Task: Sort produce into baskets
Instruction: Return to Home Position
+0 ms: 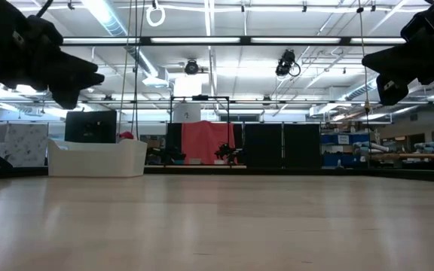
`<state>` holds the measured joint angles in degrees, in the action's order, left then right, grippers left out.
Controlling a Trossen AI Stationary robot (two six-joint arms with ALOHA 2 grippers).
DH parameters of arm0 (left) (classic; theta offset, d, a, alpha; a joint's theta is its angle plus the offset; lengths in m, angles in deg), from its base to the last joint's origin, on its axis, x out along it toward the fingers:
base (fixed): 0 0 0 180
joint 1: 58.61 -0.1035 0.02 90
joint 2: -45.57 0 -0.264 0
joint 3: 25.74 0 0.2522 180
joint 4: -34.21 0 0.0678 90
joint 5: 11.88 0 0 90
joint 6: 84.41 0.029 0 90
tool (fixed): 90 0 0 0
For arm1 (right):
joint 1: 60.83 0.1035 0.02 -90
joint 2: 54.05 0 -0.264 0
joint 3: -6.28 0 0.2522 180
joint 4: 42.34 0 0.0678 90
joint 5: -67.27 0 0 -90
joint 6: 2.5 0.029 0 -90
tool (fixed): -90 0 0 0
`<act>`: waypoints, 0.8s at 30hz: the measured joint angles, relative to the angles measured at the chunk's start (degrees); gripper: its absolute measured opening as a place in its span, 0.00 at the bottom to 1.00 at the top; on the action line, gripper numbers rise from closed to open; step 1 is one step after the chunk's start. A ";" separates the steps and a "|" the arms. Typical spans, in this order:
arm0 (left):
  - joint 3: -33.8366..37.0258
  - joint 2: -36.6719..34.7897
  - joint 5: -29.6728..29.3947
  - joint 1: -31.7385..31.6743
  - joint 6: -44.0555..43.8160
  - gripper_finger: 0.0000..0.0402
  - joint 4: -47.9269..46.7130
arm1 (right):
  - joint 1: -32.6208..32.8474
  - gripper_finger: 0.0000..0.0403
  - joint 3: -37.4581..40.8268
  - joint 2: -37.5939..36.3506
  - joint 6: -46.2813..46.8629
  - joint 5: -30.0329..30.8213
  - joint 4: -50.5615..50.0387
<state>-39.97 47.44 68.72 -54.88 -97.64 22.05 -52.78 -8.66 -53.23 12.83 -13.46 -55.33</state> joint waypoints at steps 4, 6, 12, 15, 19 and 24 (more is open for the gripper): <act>0.00 2.49 -0.03 0.01 2.60 0.35 0.26 | 0.00 0.06 0.01 -0.01 -0.02 -0.03 -0.01; 0.00 3.29 -0.03 0.01 4.82 0.35 0.22 | 0.00 0.06 0.01 -0.01 -0.02 0.03 -0.01; 0.00 4.19 -0.07 0.01 5.29 0.35 1.76 | 0.00 0.06 0.01 -0.01 -0.02 0.03 0.50; -0.02 4.24 -0.09 0.01 5.42 0.35 1.67 | 0.00 0.06 0.01 -0.01 -0.01 0.03 0.49; -0.02 4.20 -0.09 0.01 5.44 0.35 1.80 | 0.00 0.06 0.01 -0.01 -0.02 0.01 0.51; -0.02 4.21 -0.08 0.01 5.46 0.35 1.80 | 0.00 0.06 0.01 -0.01 -0.01 0.01 0.51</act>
<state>-39.99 51.65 68.64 -54.87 -92.18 23.85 -52.78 -8.65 -53.23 12.82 -13.45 -54.82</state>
